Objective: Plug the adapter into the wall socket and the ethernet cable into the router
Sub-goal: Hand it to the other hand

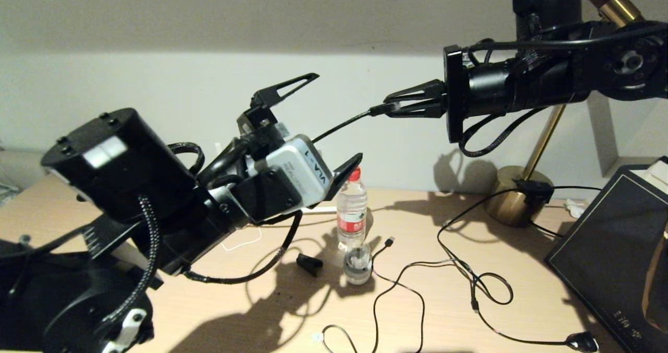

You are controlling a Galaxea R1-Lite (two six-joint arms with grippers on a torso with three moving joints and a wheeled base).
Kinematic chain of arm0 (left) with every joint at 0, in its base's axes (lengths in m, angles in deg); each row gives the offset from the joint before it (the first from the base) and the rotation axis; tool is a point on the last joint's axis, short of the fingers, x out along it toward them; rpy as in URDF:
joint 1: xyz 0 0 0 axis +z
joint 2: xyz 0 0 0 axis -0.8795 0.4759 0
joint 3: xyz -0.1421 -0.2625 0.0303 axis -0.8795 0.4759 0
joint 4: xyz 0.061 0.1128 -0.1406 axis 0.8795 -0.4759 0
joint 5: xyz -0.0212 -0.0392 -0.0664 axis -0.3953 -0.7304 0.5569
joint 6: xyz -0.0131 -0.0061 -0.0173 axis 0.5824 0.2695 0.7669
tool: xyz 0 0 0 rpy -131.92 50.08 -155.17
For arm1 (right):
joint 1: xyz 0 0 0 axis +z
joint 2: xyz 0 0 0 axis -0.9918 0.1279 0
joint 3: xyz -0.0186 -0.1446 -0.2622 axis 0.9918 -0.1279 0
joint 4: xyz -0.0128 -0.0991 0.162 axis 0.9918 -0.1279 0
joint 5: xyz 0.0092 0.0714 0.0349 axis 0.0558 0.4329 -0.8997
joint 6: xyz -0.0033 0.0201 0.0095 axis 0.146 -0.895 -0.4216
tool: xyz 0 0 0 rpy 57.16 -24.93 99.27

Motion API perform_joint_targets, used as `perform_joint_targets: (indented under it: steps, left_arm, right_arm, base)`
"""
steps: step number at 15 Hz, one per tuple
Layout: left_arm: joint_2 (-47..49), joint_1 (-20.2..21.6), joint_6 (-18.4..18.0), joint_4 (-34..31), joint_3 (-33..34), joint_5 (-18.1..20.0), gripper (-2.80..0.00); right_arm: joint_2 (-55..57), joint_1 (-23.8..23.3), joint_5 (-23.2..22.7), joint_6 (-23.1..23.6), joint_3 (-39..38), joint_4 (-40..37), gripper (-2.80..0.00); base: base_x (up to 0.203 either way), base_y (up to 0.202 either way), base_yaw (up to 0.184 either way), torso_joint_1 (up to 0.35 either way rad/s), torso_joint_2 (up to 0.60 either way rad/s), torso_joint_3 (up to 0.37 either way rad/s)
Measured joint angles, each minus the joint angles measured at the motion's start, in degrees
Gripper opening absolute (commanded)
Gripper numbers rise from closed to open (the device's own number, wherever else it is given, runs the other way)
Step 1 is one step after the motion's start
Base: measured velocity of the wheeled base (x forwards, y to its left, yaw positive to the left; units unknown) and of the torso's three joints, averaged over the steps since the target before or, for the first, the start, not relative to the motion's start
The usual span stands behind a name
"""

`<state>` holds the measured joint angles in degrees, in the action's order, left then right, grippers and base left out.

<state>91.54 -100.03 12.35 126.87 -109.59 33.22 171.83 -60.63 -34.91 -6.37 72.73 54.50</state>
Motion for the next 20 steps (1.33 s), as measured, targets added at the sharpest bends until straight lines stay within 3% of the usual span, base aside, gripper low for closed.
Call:
perform_joint_targets:
  steps: [4, 10, 14, 20]
  left_arm:
    - [4.62, 1.19, -0.13, 9.18, -2.02, 7.68, 0.00]
    - [8.90, 1.27, -0.66, 13.07, -2.50, 14.88, 0.00]
    - [9.53, 1.47, -1.90, 13.15, -1.42, 17.46, 0.00]
    - [9.72, 2.07, -1.97, 13.15, -0.93, 17.58, 0.00]
  right_arm:
    - [2.09, -1.21, -0.41, -0.06, 0.35, -1.73, -2.80]
    - [1.02, -1.24, -1.46, -0.15, 0.24, -5.13, -2.80]
    - [-0.92, -0.99, -2.08, -0.85, 0.21, -6.36, -2.80]
    - [-3.34, 0.42, -2.46, -0.91, -0.31, -9.00, -2.80]
  base:
    - [0.000, 0.000, 0.000, 0.000, 0.00, 0.000]
    - [0.000, 0.000, 0.000, 0.000, 0.00, 0.000]
    - [0.000, 0.000, 0.000, 0.000, 0.00, 0.000]
    - [0.000, 0.000, 0.000, 0.000, 0.00, 0.000]
